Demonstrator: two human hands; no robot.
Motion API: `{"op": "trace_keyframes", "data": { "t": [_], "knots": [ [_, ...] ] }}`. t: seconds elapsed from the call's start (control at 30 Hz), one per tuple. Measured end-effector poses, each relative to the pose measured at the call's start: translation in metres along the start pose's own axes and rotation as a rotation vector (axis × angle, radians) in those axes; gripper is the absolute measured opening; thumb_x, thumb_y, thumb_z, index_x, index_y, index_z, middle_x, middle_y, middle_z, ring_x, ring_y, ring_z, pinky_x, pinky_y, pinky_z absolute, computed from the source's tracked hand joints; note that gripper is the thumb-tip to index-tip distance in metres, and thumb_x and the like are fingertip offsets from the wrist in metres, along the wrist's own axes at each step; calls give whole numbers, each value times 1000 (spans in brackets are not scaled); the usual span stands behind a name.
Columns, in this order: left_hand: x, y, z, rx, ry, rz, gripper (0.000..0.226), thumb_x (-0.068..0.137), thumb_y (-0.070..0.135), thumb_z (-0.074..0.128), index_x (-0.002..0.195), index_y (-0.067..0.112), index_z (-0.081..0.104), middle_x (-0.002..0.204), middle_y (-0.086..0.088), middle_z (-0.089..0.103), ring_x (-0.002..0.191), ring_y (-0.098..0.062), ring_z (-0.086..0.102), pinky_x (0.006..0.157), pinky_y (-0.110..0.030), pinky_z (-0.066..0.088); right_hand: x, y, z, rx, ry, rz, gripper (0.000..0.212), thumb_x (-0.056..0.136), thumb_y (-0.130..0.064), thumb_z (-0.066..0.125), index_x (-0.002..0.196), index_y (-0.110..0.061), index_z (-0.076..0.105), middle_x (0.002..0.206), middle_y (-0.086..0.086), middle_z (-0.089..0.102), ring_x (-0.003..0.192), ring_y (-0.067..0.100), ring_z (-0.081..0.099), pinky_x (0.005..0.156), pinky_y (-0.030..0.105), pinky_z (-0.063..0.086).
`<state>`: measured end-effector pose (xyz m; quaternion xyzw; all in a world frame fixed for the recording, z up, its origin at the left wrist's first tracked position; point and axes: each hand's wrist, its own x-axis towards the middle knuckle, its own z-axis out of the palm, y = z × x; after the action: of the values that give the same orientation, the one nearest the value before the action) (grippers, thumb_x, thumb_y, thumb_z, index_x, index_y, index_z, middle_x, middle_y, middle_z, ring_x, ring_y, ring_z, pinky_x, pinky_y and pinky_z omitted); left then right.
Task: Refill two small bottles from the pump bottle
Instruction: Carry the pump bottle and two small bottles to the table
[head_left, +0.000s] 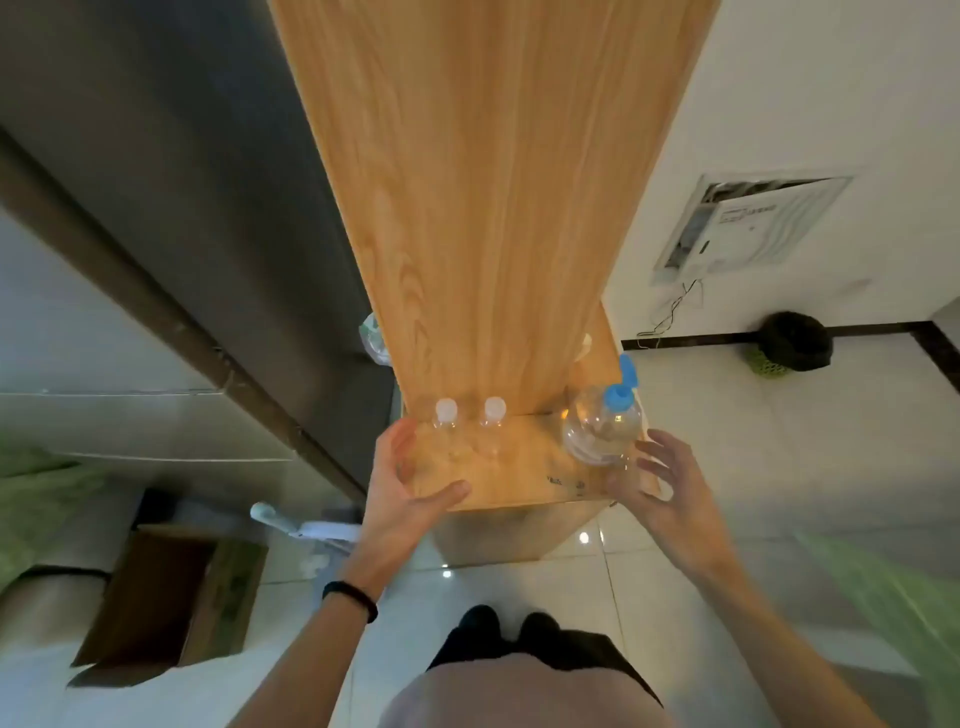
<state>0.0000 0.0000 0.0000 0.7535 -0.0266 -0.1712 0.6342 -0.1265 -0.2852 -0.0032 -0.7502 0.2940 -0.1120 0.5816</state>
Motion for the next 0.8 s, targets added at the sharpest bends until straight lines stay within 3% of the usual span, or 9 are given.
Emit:
{"op": "trace_keyframes", "data": {
  "t": [0.1,0.2,0.3,0.37,0.5,0.67,0.8],
  "knots": [
    [16,6,12,-5,-58,-3,101,70,2,96,150,28,41,152,7,50,143,-14,47,121,-35,38,16,-6,8,10,-26,17,108,54,-58,95,146,-31,46,135,-27,55,127,-7,56,87,21,59],
    [30,7,22,2,-69,-19,92,68,3,96,143,28,49,145,4,58,137,-14,56,117,-39,46,27,-7,11,38,-34,13,110,53,-60,92,148,-29,46,133,-35,54,128,-10,55,95,26,58],
    [37,5,28,40,-53,-18,82,66,5,98,133,30,59,128,16,67,117,4,64,101,-24,57,36,-9,12,66,-54,33,118,49,-68,95,149,-30,45,137,-29,56,121,-13,60,95,26,58],
    [41,2,33,55,-44,-28,77,65,9,98,129,34,63,121,20,70,112,6,66,91,-16,57,40,-9,13,69,-81,51,118,50,-67,97,150,-33,44,135,-27,57,115,-7,68,90,23,59],
    [48,-3,39,66,-54,-34,70,65,9,98,118,43,68,118,13,76,111,-5,71,92,-23,58,46,-8,13,48,-123,51,102,62,-50,97,149,-39,44,130,-31,59,112,9,75,84,23,63],
    [55,-2,43,132,-67,-8,63,66,3,97,108,43,71,106,29,76,99,10,70,81,-7,54,52,-6,14,0,-150,7,94,67,-35,98,145,-39,46,123,-30,65,111,13,75,88,30,64],
    [60,-2,47,156,-65,-30,57,69,2,96,97,45,72,91,37,75,86,19,70,70,-1,51,55,-3,15,-32,-162,5,98,63,-39,99,145,-41,45,123,-21,67,114,8,70,91,28,61]
  ]
}}
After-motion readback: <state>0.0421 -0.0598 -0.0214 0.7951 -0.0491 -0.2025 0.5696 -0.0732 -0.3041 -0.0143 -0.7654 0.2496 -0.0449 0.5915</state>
